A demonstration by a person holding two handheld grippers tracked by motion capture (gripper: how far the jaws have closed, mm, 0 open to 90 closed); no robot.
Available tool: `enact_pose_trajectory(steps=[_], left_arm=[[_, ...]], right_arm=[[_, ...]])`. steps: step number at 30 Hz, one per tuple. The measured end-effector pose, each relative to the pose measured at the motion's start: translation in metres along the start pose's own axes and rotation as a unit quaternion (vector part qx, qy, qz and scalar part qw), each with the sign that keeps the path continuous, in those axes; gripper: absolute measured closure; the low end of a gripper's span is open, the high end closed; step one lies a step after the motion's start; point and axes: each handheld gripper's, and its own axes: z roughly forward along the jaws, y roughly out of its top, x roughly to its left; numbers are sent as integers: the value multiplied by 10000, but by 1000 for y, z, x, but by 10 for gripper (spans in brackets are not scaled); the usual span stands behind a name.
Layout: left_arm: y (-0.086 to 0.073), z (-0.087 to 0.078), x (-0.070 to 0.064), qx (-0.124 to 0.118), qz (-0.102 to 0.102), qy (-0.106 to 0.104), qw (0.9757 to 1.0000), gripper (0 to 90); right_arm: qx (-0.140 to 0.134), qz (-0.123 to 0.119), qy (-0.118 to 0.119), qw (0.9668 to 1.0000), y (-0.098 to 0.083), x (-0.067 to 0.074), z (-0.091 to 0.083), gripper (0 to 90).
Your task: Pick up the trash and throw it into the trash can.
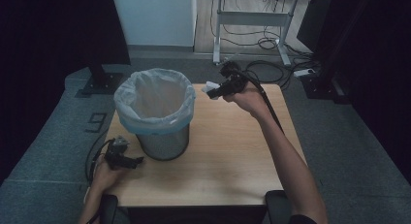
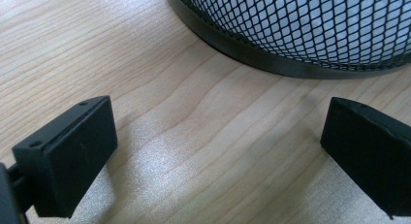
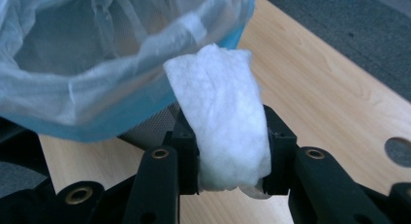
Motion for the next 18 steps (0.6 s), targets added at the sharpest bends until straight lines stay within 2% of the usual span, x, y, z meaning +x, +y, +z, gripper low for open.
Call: enact_pose_trajectory(steps=[8, 9, 18], left_arm=[[0, 0, 0, 0, 1, 0, 10000, 0], [0, 0, 0, 1, 1, -1, 10000, 0], [0, 0, 0, 1, 0, -1, 10000, 0]], right_arm=[[-52, -179, 30, 9998, 25, 10, -2, 652], [-56, -202, 74, 9998, 34, 15, 0, 652], [-13, -496, 228, 9985, 68, 38, 20, 652]])
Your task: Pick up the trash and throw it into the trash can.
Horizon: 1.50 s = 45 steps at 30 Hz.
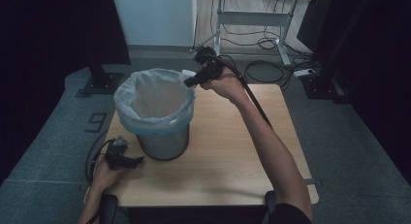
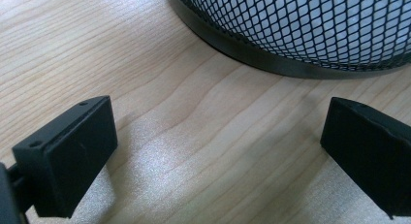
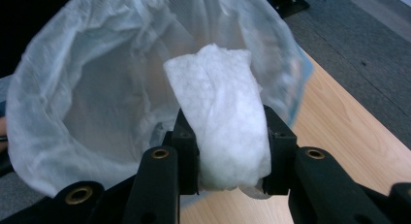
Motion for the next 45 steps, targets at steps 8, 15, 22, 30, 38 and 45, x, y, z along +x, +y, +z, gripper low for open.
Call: enact_pose_trajectory(steps=[8, 15, 22, 30, 38, 45], left_arm=[[0, 0, 0, -1, 0, 1, 10000, 0], [0, 0, 0, -1, 0, 1, 10000, 0], [0, 0, 0, 0, 7, -6, 10000, 0], [0, 0, 0, -1, 7, -7, 10000, 0], [0, 0, 0, -1, 9, -6, 10000, 0], [0, 0, 0, -1, 9, -6, 10000, 0]], right_arm=[[118, -209, 168, 9996, 24, 18, 34, 652], [279, -330, 321, 9986, 33, 31, 70, 647], [615, -438, 324, 9966, 32, 39, 98, 630], [511, -562, 104, 9971, 31, 36, 100, 174], [561, -637, -76, 9964, 28, 34, 92, 40], [445, -612, -177, 9970, 26, 29, 78, 0]])
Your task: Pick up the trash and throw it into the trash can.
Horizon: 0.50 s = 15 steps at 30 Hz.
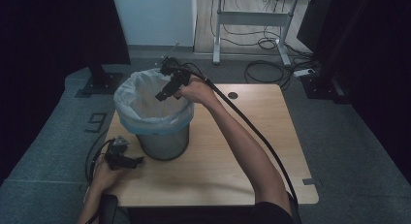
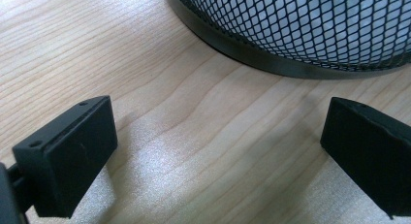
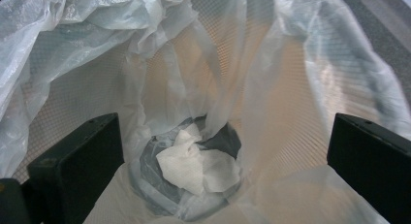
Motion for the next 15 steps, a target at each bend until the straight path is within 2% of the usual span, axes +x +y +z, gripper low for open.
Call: enact_pose_trajectory(steps=[7, 15], left_arm=[[0, 0, 0, -1, 0, 0, 10000, 0], [0, 0, 0, 0, 0, 1, 10000, 0]], right_arm=[[-110, 88, -104, 9998, -8, -8, -15, 0], [-279, 296, -287, 9988, -30, -26, -34, 0]])
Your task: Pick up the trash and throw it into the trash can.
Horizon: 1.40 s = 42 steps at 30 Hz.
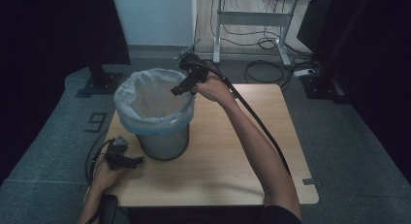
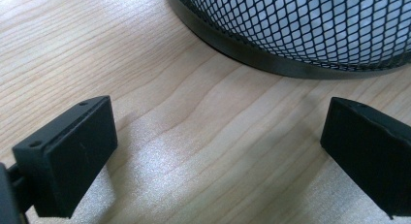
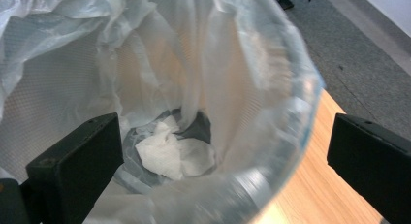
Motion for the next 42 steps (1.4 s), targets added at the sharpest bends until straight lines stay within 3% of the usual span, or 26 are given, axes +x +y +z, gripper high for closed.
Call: enact_pose_trajectory(steps=[14, 21, 25, 30, 42], left_arm=[[0, 0, 0, 0, -1, 0, 10000, 0], [0, 0, 0, 0, 0, 0, 10000, 0], [0, 0, 0, 0, -4, 3, 10000, 0], [0, 0, 0, -1, -7, 5, 10000, 0], [0, 0, 0, -2, -10, 7, 10000, 0]], right_arm=[[-265, 321, -250, 9988, -31, -22, -31, 0], [-406, 496, -396, 9972, -58, -33, -45, 0], [-439, 463, -443, 9970, -73, -37, -50, 0], [-294, 396, -568, 9972, -88, -41, -53, 0], [-439, 577, -672, 9951, -128, -47, -50, 0]])
